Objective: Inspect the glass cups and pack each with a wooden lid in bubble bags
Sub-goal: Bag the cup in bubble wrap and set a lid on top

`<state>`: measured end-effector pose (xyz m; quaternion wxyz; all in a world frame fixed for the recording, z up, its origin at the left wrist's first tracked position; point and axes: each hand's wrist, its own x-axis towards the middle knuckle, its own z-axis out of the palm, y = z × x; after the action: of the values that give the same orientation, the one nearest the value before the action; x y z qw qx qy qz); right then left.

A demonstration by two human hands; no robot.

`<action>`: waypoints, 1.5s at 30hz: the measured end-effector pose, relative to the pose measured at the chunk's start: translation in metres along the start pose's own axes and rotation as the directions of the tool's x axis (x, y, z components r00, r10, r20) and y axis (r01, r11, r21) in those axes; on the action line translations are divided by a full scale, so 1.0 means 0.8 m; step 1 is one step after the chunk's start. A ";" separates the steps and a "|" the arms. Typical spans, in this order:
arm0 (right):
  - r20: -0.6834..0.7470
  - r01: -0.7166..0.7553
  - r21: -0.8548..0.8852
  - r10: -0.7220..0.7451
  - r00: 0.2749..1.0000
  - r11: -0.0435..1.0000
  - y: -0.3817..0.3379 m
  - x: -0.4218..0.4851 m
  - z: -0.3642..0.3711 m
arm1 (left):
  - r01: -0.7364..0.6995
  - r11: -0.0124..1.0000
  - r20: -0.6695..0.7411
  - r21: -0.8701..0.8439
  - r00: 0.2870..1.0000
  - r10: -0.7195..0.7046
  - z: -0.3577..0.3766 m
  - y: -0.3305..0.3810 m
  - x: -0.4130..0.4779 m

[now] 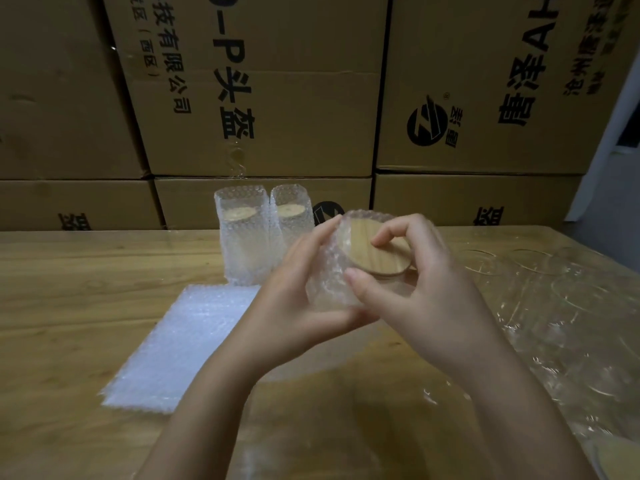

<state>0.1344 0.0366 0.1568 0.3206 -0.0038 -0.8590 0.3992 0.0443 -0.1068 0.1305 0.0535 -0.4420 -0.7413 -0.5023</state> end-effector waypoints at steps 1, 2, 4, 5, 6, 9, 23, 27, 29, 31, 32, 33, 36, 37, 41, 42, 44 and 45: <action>0.037 0.010 -0.066 -0.008 0.999 0.998 0.002 0.000 0.001 | 0.007 0.999 0.016 -0.033 1.000 -0.006 0.002 -0.002 0.000; 0.072 0.004 -0.115 0.004 0.997 0.993 0.005 0.001 0.003 | 0.019 0.999 0.036 -0.046 0.999 -0.017 0.004 -0.005 0.000; 0.124 -0.040 -0.163 0.061 0.990 0.986 0.014 0.004 0.009 | 0.059 0.998 0.090 -0.033 0.994 -0.056 0.005 -0.013 0.001; 0.133 -0.065 -0.169 0.088 0.987 0.983 0.019 0.006 0.014 | 0.085 0.996 0.120 -0.020 0.989 -0.082 0.005 -0.017 0.001; 0.131 -0.085 -0.171 0.108 0.985 0.982 0.023 0.007 0.018 | 0.110 0.994 0.146 -0.004 0.983 -0.108 0.003 -0.021 0.001; 0.114 -0.115 -0.209 0.141 0.983 0.971 0.033 0.008 0.034 | 0.145 0.986 0.185 0.082 0.970 -0.158 -0.003 -0.030 0.003; 0.074 -0.027 -0.285 0.050 0.996 0.958 0.043 0.014 0.022 | 0.083 0.932 0.251 0.354 0.951 -0.180 -0.046 -0.031 -0.004; 0.140 -0.031 -0.505 0.117 0.983 0.863 0.060 0.014 0.005 | 0.072 0.877 0.227 0.474 0.953 -0.202 -0.061 -0.023 -0.009; 0.170 0.008 -0.458 0.079 0.982 0.889 0.063 0.014 0.002 | 0.090 0.844 0.197 0.529 0.954 -0.226 -0.069 -0.019 -0.012; 0.179 0.072 -0.396 0.000 0.984 0.916 0.062 0.014 0.003 | 0.112 0.816 0.164 0.567 0.955 -0.246 -0.077 -0.017 -0.016; 0.193 0.098 -0.388 -0.023 0.981 0.917 0.061 0.015 0.005 | 0.129 0.809 0.151 0.573 0.954 -0.259 -0.081 -0.015 -0.017; 0.210 0.114 -0.399 -0.030 0.977 0.910 0.062 0.015 0.008 | 0.147 0.806 0.142 0.573 0.951 -0.274 -0.084 -0.013 -0.019; 0.250 0.115 -0.431 -0.004 0.968 0.895 0.064 0.015 0.020 | 0.182 0.803 0.131 0.567 0.943 -0.306 -0.089 -0.007 -0.020; 0.243 0.114 -0.421 -0.009 0.970 0.900 0.064 0.014 0.021 | 0.190 0.810 0.122 0.554 0.945 -0.305 -0.089 -0.005 -0.020; 0.181 0.132 -0.427 -0.059 0.982 0.895 0.066 0.014 0.013 | 0.200 0.823 0.126 0.532 0.942 -0.311 -0.088 0.001 -0.021; 0.189 0.129 -0.427 -0.052 0.981 0.895 0.069 0.014 0.010 | 0.198 0.814 0.151 0.546 0.932 -0.328 -0.088 0.001 -0.022; 0.218 0.126 -0.411 -0.037 0.975 0.903 0.070 0.015 0.007 | 0.193 0.794 0.181 0.576 0.917 -0.355 -0.087 0.000 -0.022; 0.243 0.127 -0.400 -0.028 0.970 0.908 0.069 0.016 0.008 | 0.188 0.782 0.175 0.595 0.919 -0.354 -0.087 0.000 -0.021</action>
<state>0.1073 0.0733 0.1227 0.2258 0.0097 -0.9548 0.1933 0.0289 -0.1721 0.1554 0.0046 -0.3592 -0.9127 -0.1949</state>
